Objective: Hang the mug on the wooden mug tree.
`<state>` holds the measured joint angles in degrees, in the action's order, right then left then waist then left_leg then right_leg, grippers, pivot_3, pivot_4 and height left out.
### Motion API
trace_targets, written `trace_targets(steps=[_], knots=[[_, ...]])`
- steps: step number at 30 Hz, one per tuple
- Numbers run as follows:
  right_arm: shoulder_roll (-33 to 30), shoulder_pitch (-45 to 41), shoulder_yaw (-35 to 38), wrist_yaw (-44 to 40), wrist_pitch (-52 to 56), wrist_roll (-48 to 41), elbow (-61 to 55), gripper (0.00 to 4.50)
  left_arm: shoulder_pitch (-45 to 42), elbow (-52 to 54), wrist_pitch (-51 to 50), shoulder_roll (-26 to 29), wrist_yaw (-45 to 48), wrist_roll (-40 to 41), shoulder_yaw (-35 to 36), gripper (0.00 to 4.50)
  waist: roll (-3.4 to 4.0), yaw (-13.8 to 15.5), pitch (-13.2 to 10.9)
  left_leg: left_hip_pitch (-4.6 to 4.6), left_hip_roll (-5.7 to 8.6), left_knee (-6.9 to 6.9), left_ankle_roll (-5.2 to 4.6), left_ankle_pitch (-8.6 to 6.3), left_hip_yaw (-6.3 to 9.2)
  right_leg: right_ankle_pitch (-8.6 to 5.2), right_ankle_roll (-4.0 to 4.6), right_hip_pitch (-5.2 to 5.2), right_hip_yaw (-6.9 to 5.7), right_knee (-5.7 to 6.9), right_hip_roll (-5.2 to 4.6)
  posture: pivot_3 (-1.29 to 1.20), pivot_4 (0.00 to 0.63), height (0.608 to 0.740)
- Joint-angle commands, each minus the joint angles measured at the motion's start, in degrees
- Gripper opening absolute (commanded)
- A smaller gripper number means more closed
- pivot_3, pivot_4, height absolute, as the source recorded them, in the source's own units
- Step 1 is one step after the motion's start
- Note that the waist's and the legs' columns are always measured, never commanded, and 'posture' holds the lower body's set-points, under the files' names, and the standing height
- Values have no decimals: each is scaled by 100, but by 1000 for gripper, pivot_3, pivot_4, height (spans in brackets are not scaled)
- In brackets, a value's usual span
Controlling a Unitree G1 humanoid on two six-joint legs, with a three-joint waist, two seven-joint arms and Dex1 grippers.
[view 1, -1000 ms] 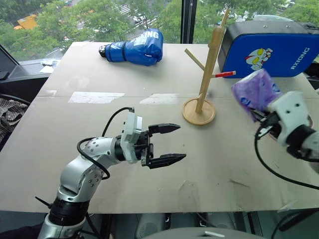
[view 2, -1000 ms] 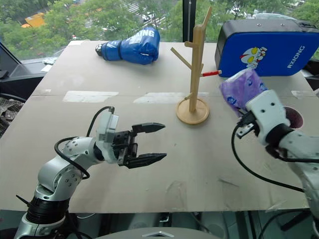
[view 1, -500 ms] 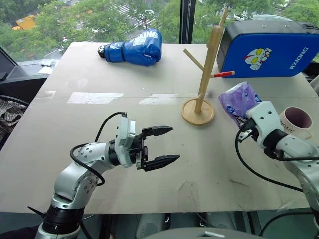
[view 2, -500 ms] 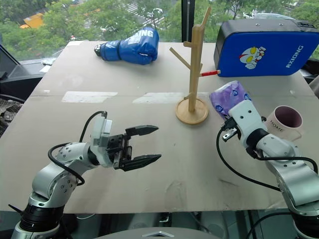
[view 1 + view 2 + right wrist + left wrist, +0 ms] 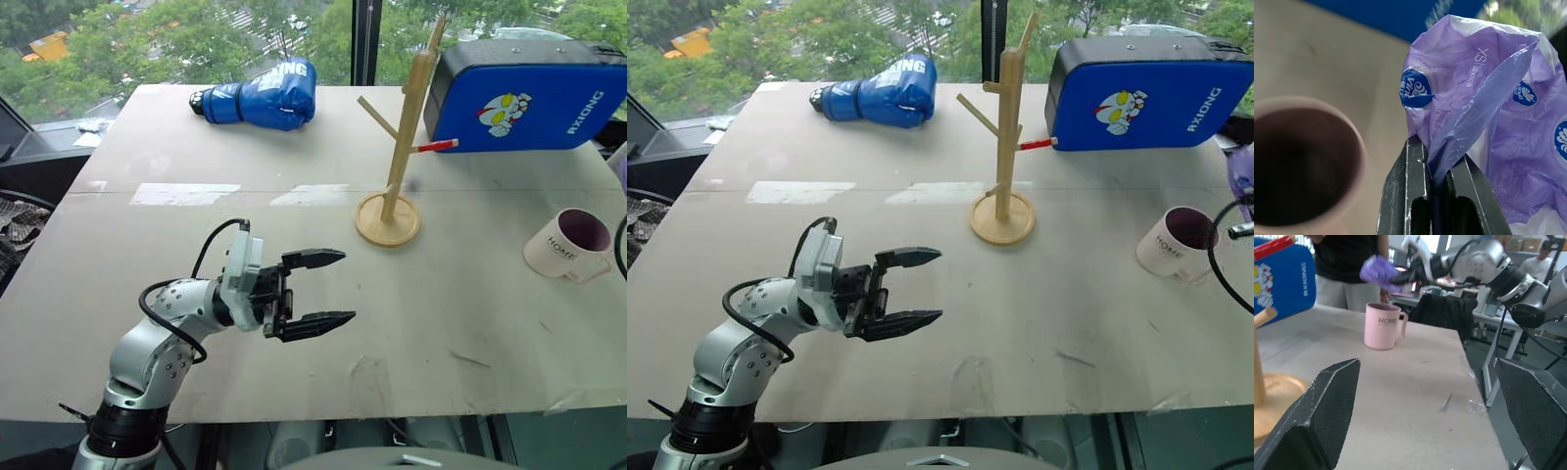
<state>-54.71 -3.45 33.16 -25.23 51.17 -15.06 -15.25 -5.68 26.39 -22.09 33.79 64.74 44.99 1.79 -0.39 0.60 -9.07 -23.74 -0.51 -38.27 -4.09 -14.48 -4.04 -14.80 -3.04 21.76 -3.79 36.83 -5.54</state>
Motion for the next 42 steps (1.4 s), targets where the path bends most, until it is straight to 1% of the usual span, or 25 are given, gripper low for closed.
trace_targets(steps=[1,7,10,14,16,18,20,22,23,27,29,32,37,42], knots=[[-138,109,215,-91,-134,167,407,38,-50,225,36,19,0,208,166,4500,7,-1,3,1,-1,0,0,0,-1,0,0,1,2,1,5,0,150,731],[-19,321,216,-326,-432,148,1193,38,-186,392,-45,-200,-588,298,175,4500,7,30,3,-4,0,-3,-1,-1,-2,1,-1,0,6,0,17,0,150,731],[25,362,305,-561,-476,-33,1374,975,-358,359,42,-379,-861,73,49,4500,7,33,3,-5,1,-4,-1,0,-2,1,-2,-1,8,0,17,0,150,731],[-48,919,611,-714,-656,102,1139,2966,-662,242,-37,-532,-1008,29,-99,4500,7,51,3,-6,1,-3,-1,0,1,1,-2,-1,5,0,21,0,150,731],[-40,1369,1036,-942,-616,46,572,3941,-794,158,-67,-542,-993,8,-133,4500,13,57,3,-5,1,-3,-1,0,-1,1,-2,-1,7,0,22,0,150,731],[152,1850,1646,-1293,-57,-373,-386,4024,-984,-31,-62,-559,-940,-61,-196,4500,20,28,5,-3,1,-2,-1,0,-1,0,-3,-2,8,0,25,0,150,731],[562,2047,1983,-1284,538,-831,-1378,4024,-1155,-229,-34,-598,-896,-149,-282,4500,10,31,7,-1,0,-2,0,0,-1,0,-4,-1,10,0,28,0,150,731],[1129,1939,1873,-776,916,-970,-2115,4024,-1256,-347,-15,-646,-875,-220,-340,4500,1,20,11,1,-17,-3,2,0,8,0,-4,-6,7,-1,43,0,150,731],[1455,1860,1703,-449,1023,-928,-2386,4024,-1287,-369,-26,-663,-860,-232,-361,4500,-10,18,15,2,-20,-3,2,0,9,0,-3,-6,8,-1,45,0,150,731],[2527,1404,1048,692,1200,-579,-2900,4024,-1355,-328,-88,-688,-873,-240,-393,4500,-6,21,15,-1,-13,-4,4,0,5,1,-3,0,15,-1,35,0,150,731],[2835,1299,682,1104,1051,-305,-2905,4024,-1373,-261,-134,-659,-874,-211,-388,4500,-2,23,15,-2,-8,-4,4,0,2,1,-2,2,18,0,30,0,150,731],[3034,1236,336,1536,731,102,-2696,4024,-1348,-211,-136,-598,-843,-199,-340,4500,0,42,15,-5,-6,-3,5,0,3,0,0,3,13,0,30,0,150,731],[3144,982,20,1932,49,529,-1954,4024,-1250,-103,-149,-557,-909,-170,-294,4500,0,20,15,-2,-4,-3,5,1,-2,0,-2,2,10,-1,36,0,150,731],[3198,606,-141,2111,-683,745,-1051,4024,-1173,59,-199,-531,-1018,-164,-285,4500,2,13,15,2,-5,-3,5,1,-4,0,-2,3,6,2,40,0,150,731]])
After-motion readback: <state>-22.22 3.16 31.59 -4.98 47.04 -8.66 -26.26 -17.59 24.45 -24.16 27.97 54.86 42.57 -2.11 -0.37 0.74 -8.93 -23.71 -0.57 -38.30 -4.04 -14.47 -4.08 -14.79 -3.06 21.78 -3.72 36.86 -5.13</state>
